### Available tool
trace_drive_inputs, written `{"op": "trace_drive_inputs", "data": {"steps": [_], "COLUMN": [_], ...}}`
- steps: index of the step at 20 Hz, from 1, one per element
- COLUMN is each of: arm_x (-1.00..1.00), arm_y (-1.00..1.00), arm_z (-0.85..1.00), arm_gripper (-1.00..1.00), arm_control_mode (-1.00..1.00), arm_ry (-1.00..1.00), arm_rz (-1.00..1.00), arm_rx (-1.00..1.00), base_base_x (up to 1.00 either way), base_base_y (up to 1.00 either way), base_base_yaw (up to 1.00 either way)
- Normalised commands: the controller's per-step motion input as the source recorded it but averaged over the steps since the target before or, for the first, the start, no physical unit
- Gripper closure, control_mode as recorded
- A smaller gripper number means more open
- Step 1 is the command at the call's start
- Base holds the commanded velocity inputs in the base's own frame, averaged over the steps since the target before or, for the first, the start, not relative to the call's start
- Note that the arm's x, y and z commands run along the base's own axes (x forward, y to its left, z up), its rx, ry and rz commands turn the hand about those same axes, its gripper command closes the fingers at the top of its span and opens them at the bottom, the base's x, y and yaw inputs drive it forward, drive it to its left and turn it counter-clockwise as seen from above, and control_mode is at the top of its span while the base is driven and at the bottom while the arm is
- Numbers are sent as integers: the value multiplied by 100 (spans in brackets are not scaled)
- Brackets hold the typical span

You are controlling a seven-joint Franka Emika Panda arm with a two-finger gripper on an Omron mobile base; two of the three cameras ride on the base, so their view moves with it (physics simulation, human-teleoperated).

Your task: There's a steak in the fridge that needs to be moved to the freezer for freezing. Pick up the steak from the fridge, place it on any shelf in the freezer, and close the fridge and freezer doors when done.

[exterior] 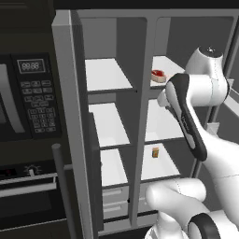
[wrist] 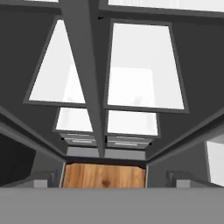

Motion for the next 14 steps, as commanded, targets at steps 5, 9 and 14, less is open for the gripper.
{"op": "trace_drive_inputs", "data": {"steps": [5, 9, 14], "arm_x": [2, 14, 30], "arm_y": [-28, -14, -17], "arm_z": [49, 36, 29], "arm_gripper": [-100, -100, -100], "arm_control_mode": [-100, -100, -100], "arm_ry": [-11, -22, -15], "arm_rz": [0, 0, 0], "arm_rx": [0, 0, 1], "base_base_x": [0, 0, 0], "base_base_y": [0, 0, 0], "base_base_yaw": [0, 0, 0]}}
